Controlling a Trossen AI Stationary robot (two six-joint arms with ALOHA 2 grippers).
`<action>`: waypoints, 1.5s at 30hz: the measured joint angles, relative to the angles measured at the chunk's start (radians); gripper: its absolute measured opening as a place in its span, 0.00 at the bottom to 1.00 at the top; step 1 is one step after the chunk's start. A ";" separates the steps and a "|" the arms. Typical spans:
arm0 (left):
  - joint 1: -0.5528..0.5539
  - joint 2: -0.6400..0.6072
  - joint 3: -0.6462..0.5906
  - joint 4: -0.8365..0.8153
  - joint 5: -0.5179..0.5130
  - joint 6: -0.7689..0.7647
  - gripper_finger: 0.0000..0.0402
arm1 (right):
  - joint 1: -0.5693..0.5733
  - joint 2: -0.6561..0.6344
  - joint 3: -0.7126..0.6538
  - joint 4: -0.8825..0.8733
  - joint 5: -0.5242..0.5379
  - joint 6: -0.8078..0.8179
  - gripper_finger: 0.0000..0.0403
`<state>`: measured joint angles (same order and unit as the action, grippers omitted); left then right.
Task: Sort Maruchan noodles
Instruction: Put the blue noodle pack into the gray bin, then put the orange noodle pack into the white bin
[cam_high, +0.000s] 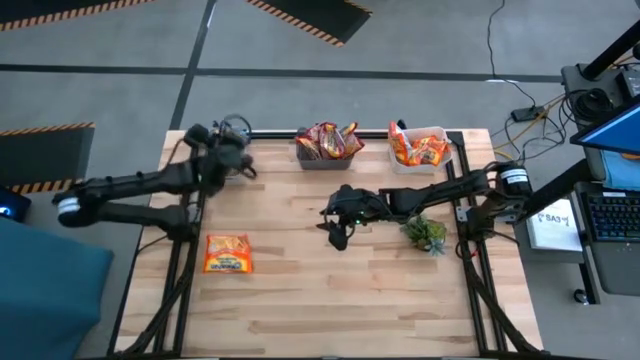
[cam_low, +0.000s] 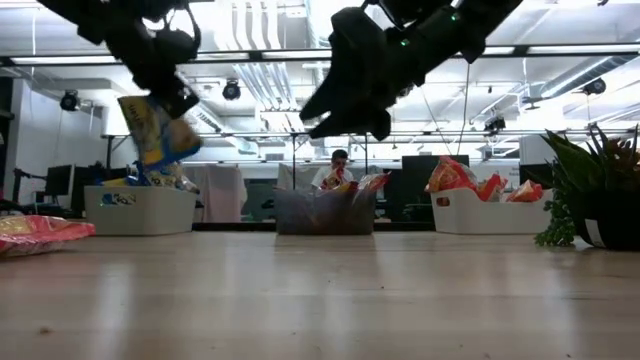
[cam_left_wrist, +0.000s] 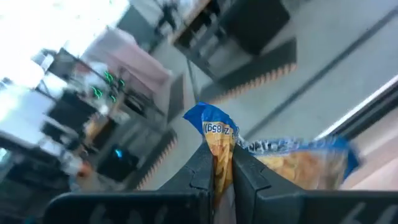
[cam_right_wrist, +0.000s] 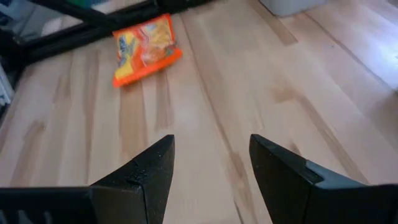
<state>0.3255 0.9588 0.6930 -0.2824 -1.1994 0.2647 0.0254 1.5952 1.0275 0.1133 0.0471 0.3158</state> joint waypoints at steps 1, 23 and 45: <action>0.046 -0.001 0.000 -0.017 0.051 -0.004 0.02 | 0.000 -0.002 -0.003 -0.010 0.007 -0.001 0.49; 0.264 0.344 0.002 -0.285 0.532 -0.101 0.01 | -0.064 -0.002 -0.012 -0.005 0.016 -0.021 0.49; 0.179 0.322 0.244 -0.653 0.610 -0.385 0.30 | -0.065 -0.002 -0.012 -0.007 0.013 -0.025 0.49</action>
<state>0.5041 1.2812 0.9369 -0.9356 -0.5898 -0.1207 -0.0399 1.5932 1.0153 0.1067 0.0601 0.2913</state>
